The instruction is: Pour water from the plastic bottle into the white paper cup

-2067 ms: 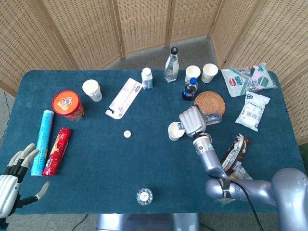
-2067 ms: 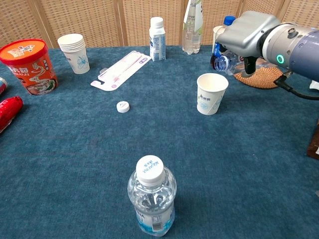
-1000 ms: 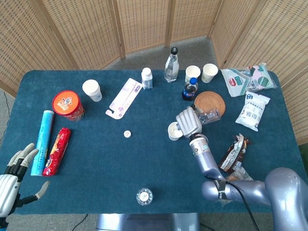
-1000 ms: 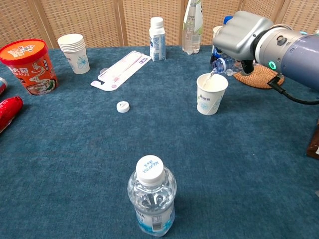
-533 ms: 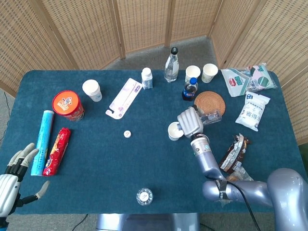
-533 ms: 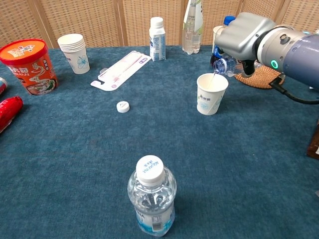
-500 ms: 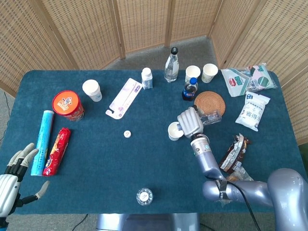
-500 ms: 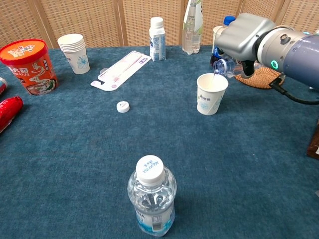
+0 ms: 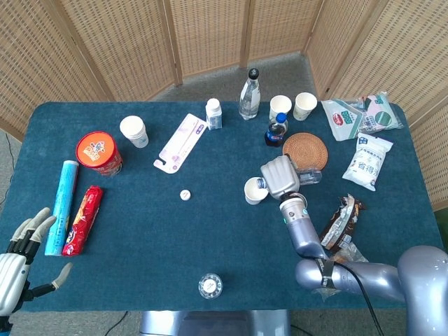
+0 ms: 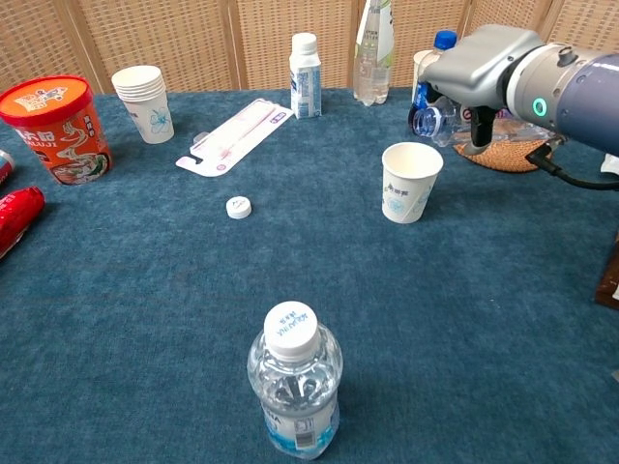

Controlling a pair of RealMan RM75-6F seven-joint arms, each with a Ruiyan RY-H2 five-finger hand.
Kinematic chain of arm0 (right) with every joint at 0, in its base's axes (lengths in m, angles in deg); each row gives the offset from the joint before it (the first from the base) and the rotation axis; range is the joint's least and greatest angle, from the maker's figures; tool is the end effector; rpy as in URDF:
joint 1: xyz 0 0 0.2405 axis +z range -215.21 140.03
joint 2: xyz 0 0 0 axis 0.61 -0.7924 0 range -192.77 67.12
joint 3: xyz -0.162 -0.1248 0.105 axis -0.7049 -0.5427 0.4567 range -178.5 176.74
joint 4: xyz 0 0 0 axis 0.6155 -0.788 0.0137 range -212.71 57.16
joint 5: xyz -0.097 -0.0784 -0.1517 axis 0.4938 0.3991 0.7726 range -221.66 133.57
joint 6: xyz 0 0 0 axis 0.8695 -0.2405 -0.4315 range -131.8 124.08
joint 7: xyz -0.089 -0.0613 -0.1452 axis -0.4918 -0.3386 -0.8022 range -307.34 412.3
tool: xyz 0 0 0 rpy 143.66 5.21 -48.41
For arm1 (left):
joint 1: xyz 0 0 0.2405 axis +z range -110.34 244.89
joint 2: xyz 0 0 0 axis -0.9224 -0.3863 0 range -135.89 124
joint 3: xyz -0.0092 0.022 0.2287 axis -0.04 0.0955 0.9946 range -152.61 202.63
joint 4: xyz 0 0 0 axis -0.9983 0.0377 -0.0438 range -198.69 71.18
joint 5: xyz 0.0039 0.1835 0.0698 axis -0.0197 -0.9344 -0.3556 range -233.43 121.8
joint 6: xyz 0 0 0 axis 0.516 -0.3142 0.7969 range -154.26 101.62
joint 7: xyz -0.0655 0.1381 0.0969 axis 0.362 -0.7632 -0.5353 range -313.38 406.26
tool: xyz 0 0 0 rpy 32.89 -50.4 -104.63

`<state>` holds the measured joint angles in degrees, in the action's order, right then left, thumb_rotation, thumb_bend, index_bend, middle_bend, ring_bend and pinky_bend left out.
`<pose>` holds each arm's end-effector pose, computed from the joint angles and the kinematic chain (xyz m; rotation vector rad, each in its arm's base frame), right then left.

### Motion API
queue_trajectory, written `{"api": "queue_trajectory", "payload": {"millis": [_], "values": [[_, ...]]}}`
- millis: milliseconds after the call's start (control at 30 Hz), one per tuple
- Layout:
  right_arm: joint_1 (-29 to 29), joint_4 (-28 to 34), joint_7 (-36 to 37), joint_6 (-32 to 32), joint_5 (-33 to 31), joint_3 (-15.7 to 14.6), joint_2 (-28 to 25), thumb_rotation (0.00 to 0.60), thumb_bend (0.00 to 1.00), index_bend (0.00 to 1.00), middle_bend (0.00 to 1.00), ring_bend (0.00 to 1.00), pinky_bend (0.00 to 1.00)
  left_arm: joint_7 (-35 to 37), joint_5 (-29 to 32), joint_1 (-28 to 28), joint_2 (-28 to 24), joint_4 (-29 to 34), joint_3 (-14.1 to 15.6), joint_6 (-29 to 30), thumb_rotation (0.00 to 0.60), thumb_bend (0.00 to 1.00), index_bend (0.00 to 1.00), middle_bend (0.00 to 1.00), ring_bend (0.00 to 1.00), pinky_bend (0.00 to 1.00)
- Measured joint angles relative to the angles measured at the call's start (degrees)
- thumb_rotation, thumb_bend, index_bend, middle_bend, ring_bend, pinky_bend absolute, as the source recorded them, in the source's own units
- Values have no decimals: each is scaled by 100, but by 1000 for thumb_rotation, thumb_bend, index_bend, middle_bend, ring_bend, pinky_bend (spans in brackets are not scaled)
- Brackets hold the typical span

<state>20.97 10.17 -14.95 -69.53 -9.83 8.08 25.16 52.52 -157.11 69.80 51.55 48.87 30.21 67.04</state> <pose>-0.0870 -0.3974 0.0057 1.8273 -0.3765 0.3944 -0.2061 0.1532 0.1619 -1.3520 -1.1505 -1.2290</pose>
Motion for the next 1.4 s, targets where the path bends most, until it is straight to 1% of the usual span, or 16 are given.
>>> {"api": "queue_trajectory", "payload": {"millis": [367,567,833,1100,1400], "values": [[-155,75,711,62,-224,272,-240,600,318,604,677,583,544,-44,8,-30,-28,77,-26,-32,445,390,51,22,0,0],[-321,212,1338,81,-278,468,-400,600,319,604,677,583,544,-79,-3,-32,-30,111,-21,-43,444,390,51,21,0,0],[-602,367,2361,72,-273,764,-517,600,319,604,676,583,542,-175,-66,-21,-53,193,-5,-35,444,390,51,21,0,0],[-900,338,3404,9,-6,991,-465,600,317,602,672,578,538,-259,-87,-4,-82,275,10,-33,446,389,50,21,0,0],[-1294,119,4652,-39,499,1130,-247,600,314,604,670,573,531,-362,-108,-1,-107,376,24,-66,444,389,51,21,0,0]]}}
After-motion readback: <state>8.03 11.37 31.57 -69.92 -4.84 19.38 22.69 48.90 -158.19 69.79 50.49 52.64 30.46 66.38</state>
